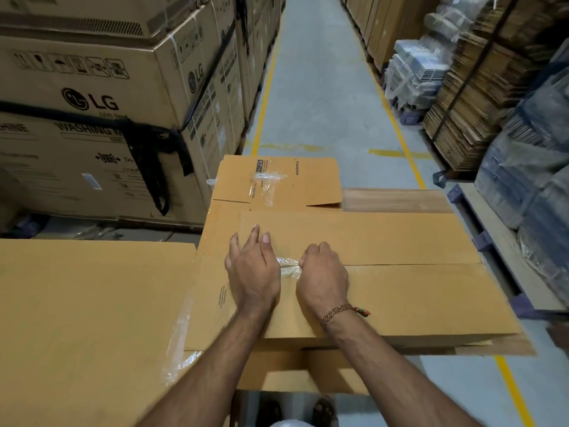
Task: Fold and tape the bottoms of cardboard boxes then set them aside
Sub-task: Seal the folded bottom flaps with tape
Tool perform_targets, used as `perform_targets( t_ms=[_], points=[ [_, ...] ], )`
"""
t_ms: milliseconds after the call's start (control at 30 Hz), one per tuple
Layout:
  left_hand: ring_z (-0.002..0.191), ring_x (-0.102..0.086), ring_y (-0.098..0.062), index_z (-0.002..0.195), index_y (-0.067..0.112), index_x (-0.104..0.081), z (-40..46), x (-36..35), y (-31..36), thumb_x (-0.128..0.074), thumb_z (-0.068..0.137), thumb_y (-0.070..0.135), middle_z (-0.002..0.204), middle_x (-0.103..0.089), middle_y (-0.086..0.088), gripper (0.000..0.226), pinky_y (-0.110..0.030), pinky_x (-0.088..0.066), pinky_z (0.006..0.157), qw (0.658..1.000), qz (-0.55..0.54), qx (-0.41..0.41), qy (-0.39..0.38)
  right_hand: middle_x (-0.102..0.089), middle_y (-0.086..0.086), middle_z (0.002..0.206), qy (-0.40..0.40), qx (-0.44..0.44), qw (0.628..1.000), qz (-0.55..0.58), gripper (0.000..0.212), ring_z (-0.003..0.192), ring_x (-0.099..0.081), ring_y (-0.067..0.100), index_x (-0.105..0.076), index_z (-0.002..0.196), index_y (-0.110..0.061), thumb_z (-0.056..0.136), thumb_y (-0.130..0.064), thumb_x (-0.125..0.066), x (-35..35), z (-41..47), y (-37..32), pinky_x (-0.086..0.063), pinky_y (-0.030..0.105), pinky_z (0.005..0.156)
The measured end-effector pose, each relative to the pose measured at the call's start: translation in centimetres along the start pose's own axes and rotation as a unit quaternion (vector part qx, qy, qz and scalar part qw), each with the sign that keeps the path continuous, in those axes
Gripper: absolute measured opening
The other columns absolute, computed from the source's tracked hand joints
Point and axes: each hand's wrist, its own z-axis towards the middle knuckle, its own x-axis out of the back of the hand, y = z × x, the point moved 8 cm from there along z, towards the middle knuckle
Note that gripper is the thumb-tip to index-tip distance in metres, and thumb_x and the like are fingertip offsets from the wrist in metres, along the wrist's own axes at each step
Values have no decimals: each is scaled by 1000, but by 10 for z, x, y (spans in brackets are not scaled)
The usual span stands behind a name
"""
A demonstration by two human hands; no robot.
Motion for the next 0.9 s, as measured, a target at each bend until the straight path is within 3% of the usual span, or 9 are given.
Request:
perform_targets(
  t_ms=[200,433,567,667,800,900],
  points=[
    [153,-32,-31,145,13,-61,6,-5,-5,-30,112,42,152,-57,1,54,-57,-31,120,1000,-6,-16,-3,-52,1,113,-16,-9,1000,21,24,106,-53,23,-58,111,-19,91,-6,-56,-1,-1,-4,-50,34,88],
    [155,-28,-24,135,22,-69,11,-8,-15,-15,106,52,154,-54,13,69,-55,-28,122,999,-33,-6,-9,-59,-6,92,-19,-19,994,105,22,86,-57,20,-50,88,-25,96,-4,-50,9,-2,2,-42,33,71],
    [157,-24,-19,132,27,-70,10,-5,-20,-26,110,46,156,-50,17,53,-57,-31,122,996,-77,-3,-35,-63,-5,93,-37,-9,992,119,14,87,-61,20,-53,93,-23,101,-14,-47,16,6,3,-52,37,77],
    [159,-16,-22,142,27,-62,9,-7,-19,-51,106,34,163,-41,14,38,-57,-25,125,994,-46,-40,-87,-66,-6,90,-57,-14,984,170,16,84,-63,19,-55,91,-24,101,-14,-46,16,10,-1,-55,38,76],
    [158,-9,-19,145,29,-42,-8,7,-5,-70,81,23,160,-35,5,69,-52,-13,128,985,-65,-110,-118,-66,-5,88,-85,-34,958,273,17,79,-61,15,-58,91,-22,102,-13,-49,17,15,-6,-45,26,66],
    [146,-25,-21,135,25,-38,-25,12,3,-72,74,51,146,-34,1,74,-53,-21,122,977,15,-193,-84,-68,-2,93,-105,-47,933,340,8,79,-62,14,-57,102,-23,103,-17,-53,17,20,-17,-46,25,64]
  ],
)
